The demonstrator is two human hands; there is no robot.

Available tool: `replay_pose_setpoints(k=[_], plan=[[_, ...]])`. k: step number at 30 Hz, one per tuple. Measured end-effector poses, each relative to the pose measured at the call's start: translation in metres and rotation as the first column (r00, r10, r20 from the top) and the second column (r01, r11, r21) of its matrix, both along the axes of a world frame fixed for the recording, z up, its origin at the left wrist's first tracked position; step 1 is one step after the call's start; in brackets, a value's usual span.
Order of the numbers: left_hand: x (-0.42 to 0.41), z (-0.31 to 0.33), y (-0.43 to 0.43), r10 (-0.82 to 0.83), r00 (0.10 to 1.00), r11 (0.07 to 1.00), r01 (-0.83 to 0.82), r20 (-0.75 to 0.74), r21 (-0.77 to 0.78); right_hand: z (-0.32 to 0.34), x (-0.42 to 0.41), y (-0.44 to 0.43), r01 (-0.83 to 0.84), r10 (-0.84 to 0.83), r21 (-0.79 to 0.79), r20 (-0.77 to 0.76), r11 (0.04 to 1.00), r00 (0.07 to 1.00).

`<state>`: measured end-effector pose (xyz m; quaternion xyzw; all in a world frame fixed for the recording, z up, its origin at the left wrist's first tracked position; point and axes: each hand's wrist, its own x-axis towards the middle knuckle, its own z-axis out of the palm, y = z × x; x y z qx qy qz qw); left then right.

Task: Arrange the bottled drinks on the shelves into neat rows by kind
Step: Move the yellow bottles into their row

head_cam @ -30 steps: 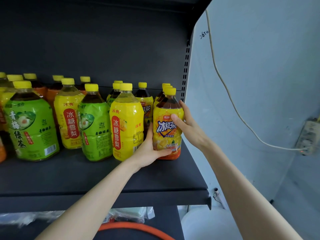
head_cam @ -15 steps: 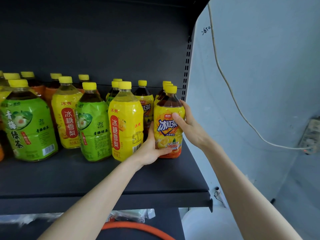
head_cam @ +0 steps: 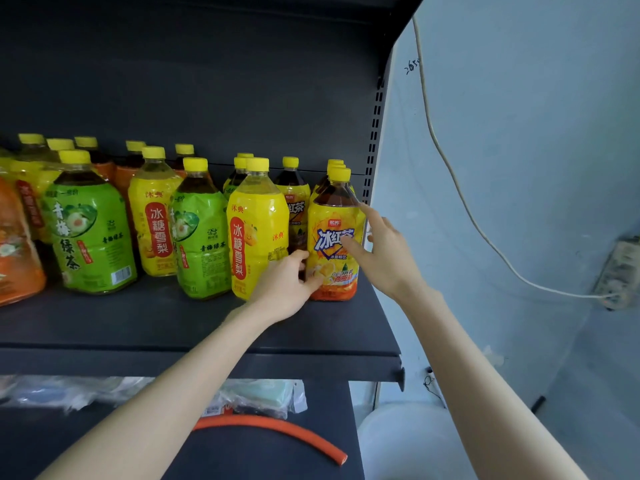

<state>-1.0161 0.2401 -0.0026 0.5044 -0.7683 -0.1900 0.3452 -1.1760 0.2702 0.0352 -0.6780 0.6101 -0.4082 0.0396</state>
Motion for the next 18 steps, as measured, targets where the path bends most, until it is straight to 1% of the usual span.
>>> replay_pose_setpoints(k=[3, 7, 11, 13, 15, 18], plan=[[0.025, 0.01, 0.02, 0.038, 0.999, 0.992, -0.038, -0.001, -0.121, -0.001, 0.013, 0.012, 0.024, -0.022, -0.112, 0.019, 0.993, 1.0], [0.063, 0.018, 0.031, 0.087, 0.992, 0.966, -0.106, -0.091, -0.236, 0.003, 0.042, 0.014, -0.019, 0.031, -0.198, 0.059, 0.98, 0.998], [0.102, 0.018, 0.023, 0.121, 0.973, 0.936, -0.178, -0.197, -0.305, 0.006, 0.082, 0.005, -0.084, 0.1, -0.226, 0.059, 0.97, 0.993], [0.12, 0.014, 0.013, 0.146, 0.961, 0.918, -0.221, -0.236, -0.329, 0.003, 0.101, -0.002, -0.092, 0.108, -0.227, 0.059, 0.97, 0.992], [0.135, 0.007, 0.0, 0.179, 0.947, 0.902, -0.266, -0.266, -0.34, -0.003, 0.117, -0.009, -0.057, 0.076, -0.228, 0.076, 0.972, 0.994], [0.152, 0.001, -0.025, 0.223, 0.933, 0.892, -0.312, -0.282, -0.328, -0.009, 0.133, -0.018, 0.071, -0.028, -0.266, 0.161, 0.961, 0.987]])
